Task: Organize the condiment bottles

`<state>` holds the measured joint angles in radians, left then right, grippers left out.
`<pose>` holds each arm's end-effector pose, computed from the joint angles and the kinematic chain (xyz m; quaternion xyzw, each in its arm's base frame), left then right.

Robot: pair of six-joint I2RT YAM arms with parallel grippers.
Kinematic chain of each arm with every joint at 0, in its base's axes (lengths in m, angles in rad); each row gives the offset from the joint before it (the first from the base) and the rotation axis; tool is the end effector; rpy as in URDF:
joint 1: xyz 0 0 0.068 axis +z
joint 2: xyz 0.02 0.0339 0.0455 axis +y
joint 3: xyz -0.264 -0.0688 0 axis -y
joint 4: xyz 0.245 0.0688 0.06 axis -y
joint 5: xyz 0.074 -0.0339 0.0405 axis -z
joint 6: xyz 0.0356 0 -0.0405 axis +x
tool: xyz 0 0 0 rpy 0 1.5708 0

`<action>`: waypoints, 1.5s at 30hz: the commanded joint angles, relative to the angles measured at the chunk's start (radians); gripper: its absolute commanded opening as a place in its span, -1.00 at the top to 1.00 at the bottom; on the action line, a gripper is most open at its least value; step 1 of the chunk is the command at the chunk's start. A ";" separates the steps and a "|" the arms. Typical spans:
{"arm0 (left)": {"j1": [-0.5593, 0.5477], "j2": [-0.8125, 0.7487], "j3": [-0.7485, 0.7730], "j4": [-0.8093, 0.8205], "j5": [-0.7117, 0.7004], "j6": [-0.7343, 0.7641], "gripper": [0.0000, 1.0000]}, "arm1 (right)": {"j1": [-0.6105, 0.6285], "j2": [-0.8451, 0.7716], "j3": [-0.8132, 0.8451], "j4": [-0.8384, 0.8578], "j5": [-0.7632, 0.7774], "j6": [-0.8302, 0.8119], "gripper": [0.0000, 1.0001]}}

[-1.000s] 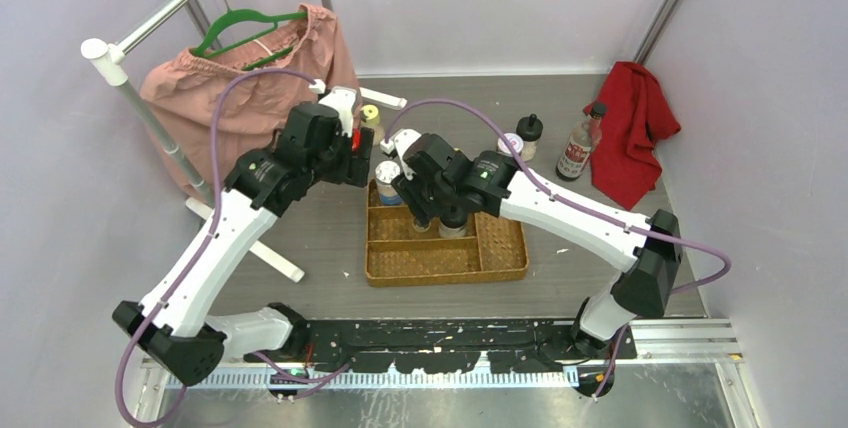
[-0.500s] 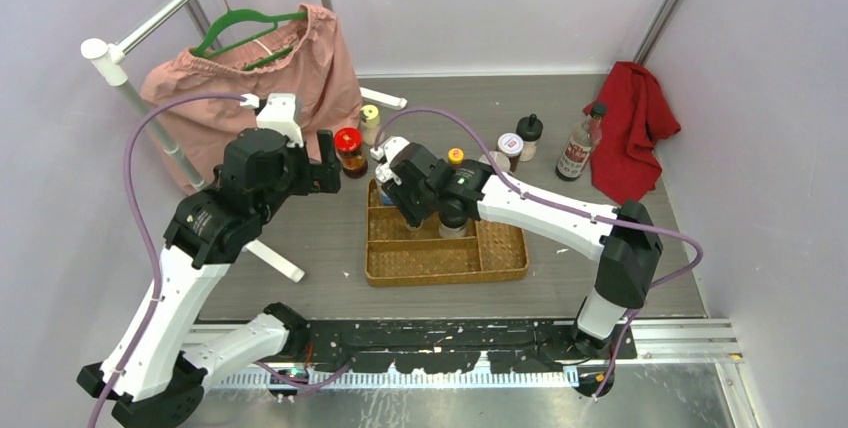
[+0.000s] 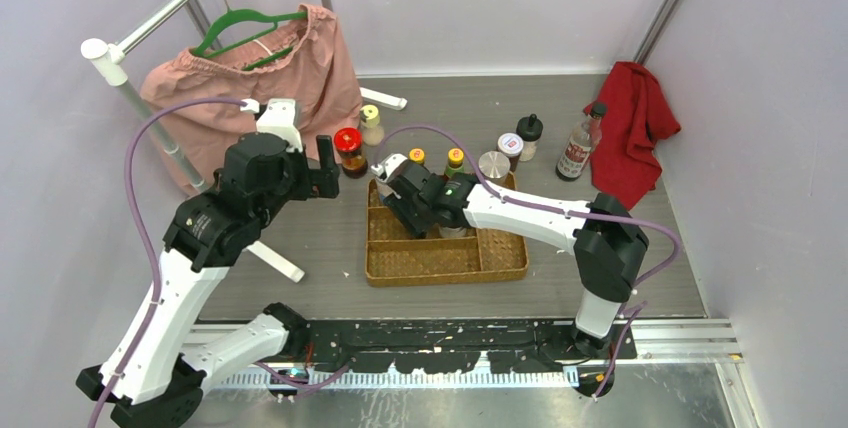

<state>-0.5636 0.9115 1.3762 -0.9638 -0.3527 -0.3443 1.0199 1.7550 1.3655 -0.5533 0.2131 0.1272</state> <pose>0.1289 -0.0669 0.4342 0.0036 0.8512 -0.0849 0.5179 0.2062 0.3213 0.2475 -0.3786 0.8672 0.0817 0.3129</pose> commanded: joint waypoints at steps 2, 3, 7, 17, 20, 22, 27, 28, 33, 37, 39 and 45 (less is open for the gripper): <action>-0.002 -0.010 0.009 0.002 0.000 -0.003 -1.00 | 0.003 -0.012 -0.013 0.088 0.040 0.014 0.05; -0.002 -0.010 0.009 0.002 0.001 -0.002 -1.00 | 0.001 -0.011 -0.017 0.092 0.040 0.015 0.05; -0.002 -0.010 0.012 0.004 0.004 0.001 -1.00 | -0.004 -0.006 -0.025 0.101 0.040 0.017 0.04; -0.002 -0.001 0.016 0.010 0.017 0.008 -1.00 | -0.006 -0.004 -0.026 0.085 0.051 0.023 -0.33; -0.002 0.002 0.015 0.014 0.021 0.012 -1.00 | -0.006 -0.015 -0.030 0.078 0.063 0.019 -0.41; -0.002 0.004 0.016 0.016 0.023 0.013 -1.00 | -0.007 -0.020 -0.026 0.066 0.069 0.018 -0.47; -0.002 0.011 0.019 0.020 0.017 0.020 -1.00 | -0.006 -0.074 -0.010 0.025 0.080 0.028 -0.52; -0.002 0.015 0.020 0.021 0.011 0.024 -0.99 | -0.005 -0.101 0.003 0.010 0.080 0.033 -0.52; -0.002 0.079 0.031 0.053 -0.014 0.042 -0.99 | -0.011 -0.280 0.159 -0.093 0.136 0.042 -0.63; -0.002 0.143 0.046 0.096 0.002 0.044 -0.99 | -0.139 -0.348 0.305 -0.180 0.132 0.040 -0.65; -0.002 0.174 0.049 0.115 0.012 0.047 -1.00 | -0.278 -0.347 0.345 -0.230 0.053 0.046 -0.64; 0.047 0.310 0.081 0.158 0.072 0.065 -1.00 | -0.604 -0.252 0.376 -0.250 -0.089 0.039 -0.64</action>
<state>-0.5510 1.1580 1.3945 -0.8867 -0.3313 -0.3019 0.5163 1.3907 1.7451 -0.6994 0.2260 0.1646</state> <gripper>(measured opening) 0.996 0.822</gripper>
